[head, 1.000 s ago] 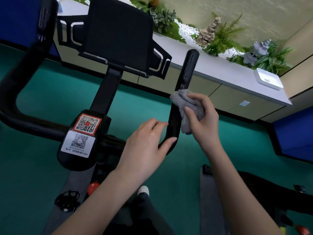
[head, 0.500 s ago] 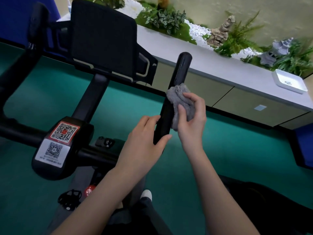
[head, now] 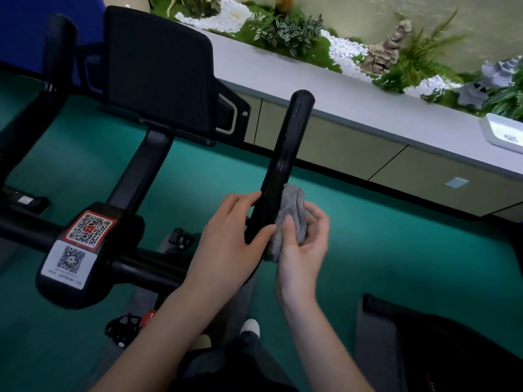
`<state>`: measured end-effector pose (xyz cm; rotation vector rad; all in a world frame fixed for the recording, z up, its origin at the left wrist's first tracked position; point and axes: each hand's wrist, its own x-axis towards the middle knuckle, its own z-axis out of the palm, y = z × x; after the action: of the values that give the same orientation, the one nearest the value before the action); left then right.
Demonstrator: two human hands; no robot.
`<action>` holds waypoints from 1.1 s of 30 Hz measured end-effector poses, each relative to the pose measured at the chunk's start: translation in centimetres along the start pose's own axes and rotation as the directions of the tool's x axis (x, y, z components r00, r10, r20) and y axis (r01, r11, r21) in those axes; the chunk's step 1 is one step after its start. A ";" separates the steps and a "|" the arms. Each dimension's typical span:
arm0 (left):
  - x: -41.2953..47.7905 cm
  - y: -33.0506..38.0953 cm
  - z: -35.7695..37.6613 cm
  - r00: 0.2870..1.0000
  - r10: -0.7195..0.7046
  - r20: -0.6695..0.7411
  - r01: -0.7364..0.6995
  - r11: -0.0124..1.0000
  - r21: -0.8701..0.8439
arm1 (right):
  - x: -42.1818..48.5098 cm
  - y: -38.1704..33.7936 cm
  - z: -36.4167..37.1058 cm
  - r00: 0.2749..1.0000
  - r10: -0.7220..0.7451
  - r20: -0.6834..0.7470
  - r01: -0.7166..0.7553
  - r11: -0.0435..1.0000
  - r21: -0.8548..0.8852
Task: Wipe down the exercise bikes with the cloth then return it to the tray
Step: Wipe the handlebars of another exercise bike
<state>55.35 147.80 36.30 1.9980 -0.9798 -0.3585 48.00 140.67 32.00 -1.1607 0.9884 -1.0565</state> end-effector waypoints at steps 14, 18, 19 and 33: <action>-0.1 0.2 0.3 1.000 0.007 -0.026 -0.007 1.000 0.010 | -0.3 0.3 -1.7 0.933 0.298 0.202 -0.291 0.955 -0.065; -0.2 0.3 0.3 0.999 0.009 -0.033 -0.009 1.000 0.006 | -0.2 -0.2 -0.4 0.887 0.413 0.206 -0.439 0.893 0.100; -0.2 0.3 0.3 0.999 0.010 -0.032 -0.009 1.000 0.006 | 0.4 -0.5 0.0 0.885 0.423 0.193 -0.450 0.884 0.128; -0.2 0.1 0.4 0.999 0.021 -0.044 -0.021 1.000 -0.003 | 2.1 -2.7 -0.5 0.995 0.004 0.095 -0.009 0.999 0.051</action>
<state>54.90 147.70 36.07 1.9827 -0.9714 -0.3039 47.66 138.34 34.45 -1.1542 0.8850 -1.0066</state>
